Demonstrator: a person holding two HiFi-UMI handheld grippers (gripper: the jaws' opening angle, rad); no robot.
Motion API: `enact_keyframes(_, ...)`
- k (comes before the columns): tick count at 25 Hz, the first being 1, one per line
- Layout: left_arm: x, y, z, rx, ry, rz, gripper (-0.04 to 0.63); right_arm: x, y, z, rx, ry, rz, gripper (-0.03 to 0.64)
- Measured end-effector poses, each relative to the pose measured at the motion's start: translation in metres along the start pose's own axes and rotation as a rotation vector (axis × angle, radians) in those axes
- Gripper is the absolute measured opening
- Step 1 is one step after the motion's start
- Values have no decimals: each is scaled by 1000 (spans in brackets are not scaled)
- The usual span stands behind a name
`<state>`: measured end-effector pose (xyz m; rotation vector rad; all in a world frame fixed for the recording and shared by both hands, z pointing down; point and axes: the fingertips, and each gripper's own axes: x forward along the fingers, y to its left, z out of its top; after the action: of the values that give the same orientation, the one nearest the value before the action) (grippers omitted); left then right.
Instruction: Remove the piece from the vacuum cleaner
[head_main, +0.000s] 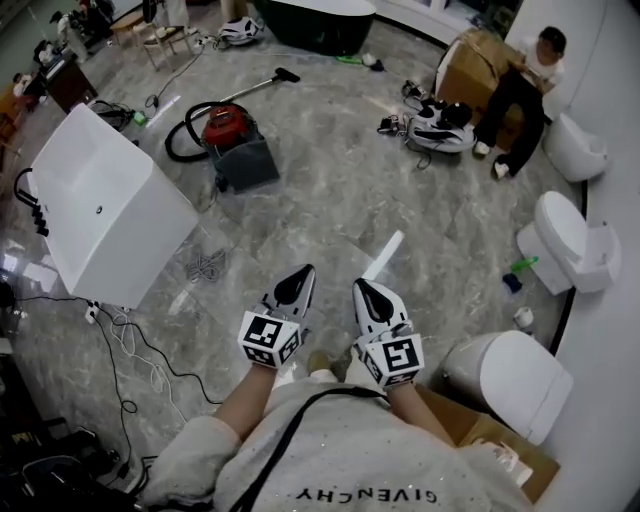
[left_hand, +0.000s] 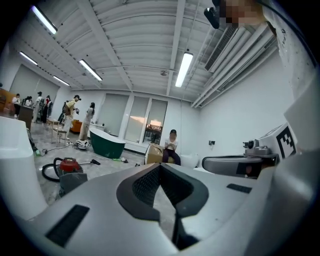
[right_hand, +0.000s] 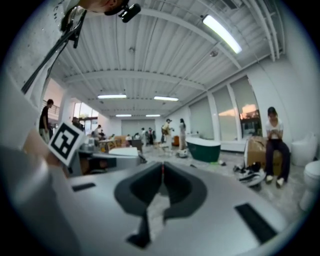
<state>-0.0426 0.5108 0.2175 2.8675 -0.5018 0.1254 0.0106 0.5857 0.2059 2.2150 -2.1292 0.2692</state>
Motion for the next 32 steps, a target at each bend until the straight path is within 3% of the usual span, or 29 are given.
enact_keyframes(9,2,90,4,-45,-16,228,20,110,3,3,-17,50,210,15)
enact_keyframes(17,53,169,37,-51,-61,385,20,221,-6,27,-105,72,440,15)
enact_keyframes(24,107,221,47,-77,-66,462,20,296,-43,36,-111,99,505,15)
enact_keyframes(32,134,257,42,-99,-66,531,20,346,-58,28,-102,124,568,15)
